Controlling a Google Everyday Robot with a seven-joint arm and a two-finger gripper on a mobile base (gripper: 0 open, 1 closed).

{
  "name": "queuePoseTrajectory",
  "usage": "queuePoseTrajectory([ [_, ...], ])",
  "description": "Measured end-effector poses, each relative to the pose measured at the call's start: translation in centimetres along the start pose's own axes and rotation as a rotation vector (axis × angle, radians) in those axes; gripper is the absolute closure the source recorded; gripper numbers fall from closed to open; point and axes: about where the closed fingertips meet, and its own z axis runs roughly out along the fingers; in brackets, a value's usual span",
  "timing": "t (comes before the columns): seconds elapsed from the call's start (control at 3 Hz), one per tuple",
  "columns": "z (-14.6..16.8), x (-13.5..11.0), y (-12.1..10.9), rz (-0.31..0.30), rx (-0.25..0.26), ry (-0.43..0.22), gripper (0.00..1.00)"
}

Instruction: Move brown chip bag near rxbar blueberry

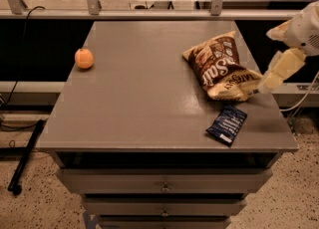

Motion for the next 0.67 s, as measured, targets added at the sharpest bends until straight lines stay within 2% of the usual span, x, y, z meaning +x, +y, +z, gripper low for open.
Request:
queuePoseTrajectory([
  [0.33,-5.6,1.1,-1.6,-0.032,0.078,-0.111,0.0],
  [0.67,-9.8,2.3,-2.3,-0.05,0.135,-0.229,0.0],
])
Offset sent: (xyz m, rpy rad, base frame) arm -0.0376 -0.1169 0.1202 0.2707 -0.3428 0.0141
